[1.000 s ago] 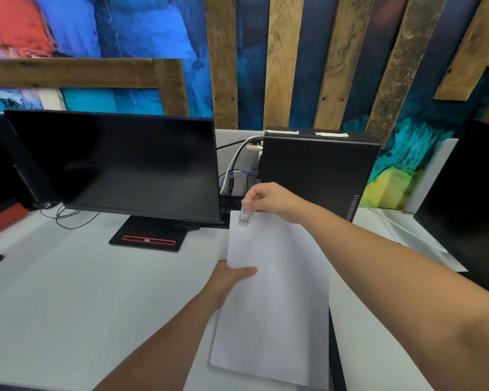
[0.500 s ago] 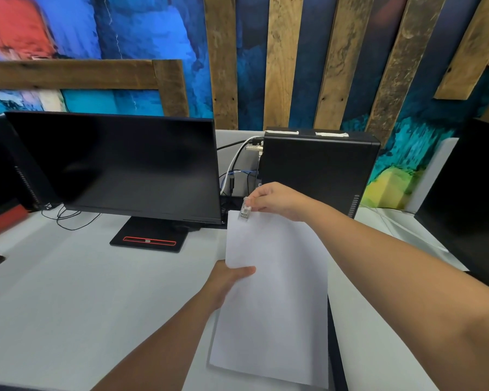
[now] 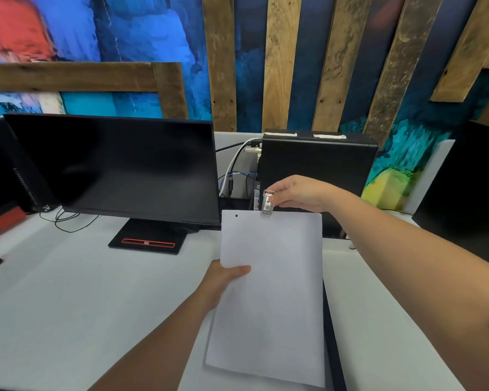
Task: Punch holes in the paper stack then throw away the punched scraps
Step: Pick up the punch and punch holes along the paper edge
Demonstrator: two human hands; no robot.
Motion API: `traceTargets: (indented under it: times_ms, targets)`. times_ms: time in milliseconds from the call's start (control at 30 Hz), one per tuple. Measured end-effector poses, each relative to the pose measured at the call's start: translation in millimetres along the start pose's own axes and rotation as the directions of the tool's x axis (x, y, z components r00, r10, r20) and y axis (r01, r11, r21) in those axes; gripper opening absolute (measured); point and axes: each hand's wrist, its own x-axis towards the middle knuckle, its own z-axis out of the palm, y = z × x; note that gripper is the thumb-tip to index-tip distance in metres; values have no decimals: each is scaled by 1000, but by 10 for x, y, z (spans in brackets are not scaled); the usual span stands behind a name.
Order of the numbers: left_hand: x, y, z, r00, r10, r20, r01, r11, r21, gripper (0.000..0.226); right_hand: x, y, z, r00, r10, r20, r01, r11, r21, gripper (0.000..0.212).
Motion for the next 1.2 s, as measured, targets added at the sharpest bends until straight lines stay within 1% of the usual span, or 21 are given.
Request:
traceTargets:
  times_ms: [300,400,500,733,867,967,1067,1200]
  targets:
    - [-30,3,26,1000,2,-15,-2,1000,6,26,-41,21,19,999,37,22,-34,990,-134,33]
    - [-34,-1,22,1000,1,-29,-1,1000,2,27,-47,27,41,999,46,27,-43,993,-107,39]
    - [-36,-2,17,999,-3,-41,3,1000,6,30,-40,26,51,999,44,19,-42,994,-97,41]
    - [-51,2,19,999,-5,-39,4,1000,-3,24,-22,33,90,1000,27,-3,-28,993,-115,41]
    - [-43,-9,10,999,-2,-32,2,1000,-1,25,-17,42,134,1000,11,-16,-13,986,-165,43]
    - [-37,-21,-3,999,2,-35,-3,1000,-7,24,-23,44,159,1000,-8,1,8,985,-170,34]
    - [-20,-38,-23,999,-2,-46,2,1000,-2,26,-32,62,165,999,-40,-9,39,994,-105,26]
    - [-5,-62,-27,999,-10,-48,10,1000,-2,31,-25,78,169,996,-79,-26,77,993,-94,40]
